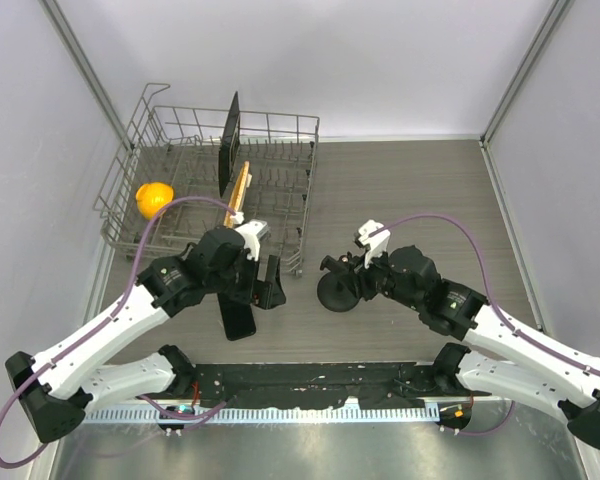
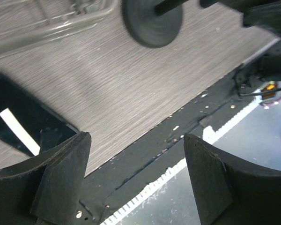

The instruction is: Place the phone on the phone stand

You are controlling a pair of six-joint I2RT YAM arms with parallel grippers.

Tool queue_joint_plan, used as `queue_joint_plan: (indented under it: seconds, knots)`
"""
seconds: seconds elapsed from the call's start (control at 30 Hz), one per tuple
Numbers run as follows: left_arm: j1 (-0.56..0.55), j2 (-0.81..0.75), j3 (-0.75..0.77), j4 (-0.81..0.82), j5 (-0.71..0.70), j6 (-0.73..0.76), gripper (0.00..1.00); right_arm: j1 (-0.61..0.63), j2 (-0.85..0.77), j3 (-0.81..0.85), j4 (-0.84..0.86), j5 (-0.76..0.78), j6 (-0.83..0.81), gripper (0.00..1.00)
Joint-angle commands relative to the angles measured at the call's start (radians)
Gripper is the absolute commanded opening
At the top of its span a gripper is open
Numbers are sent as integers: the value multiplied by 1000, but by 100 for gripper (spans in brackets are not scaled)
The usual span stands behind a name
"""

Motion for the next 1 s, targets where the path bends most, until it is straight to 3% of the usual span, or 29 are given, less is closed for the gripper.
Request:
queue_joint_plan:
  seconds: [0.0, 0.03, 0.23, 0.4, 0.67, 0.97]
  knots:
    - [-4, -11, -22, -101, -126, -8, 84, -1, -5, 75, -70, 105, 62, 40]
    - [-4, -24, -32, -99, -135, -19, 84, -1, -4, 76, -84, 107, 72, 46]
    - [-4, -153, -108, -61, -269, -186, 93, 0, -6, 67, -126, 72, 125, 58]
    - [-3, -189, -164, -38, -342, -292, 94, 0, 17, 95, -175, 70, 144, 59]
    - [-3, -228, -214, -55, -477, -427, 97, 2, -19, 133, -293, 335, 193, 59]
    - [-4, -156, -257, -121, -529, -541, 100, 0, -59, 111, -248, 372, 165, 60]
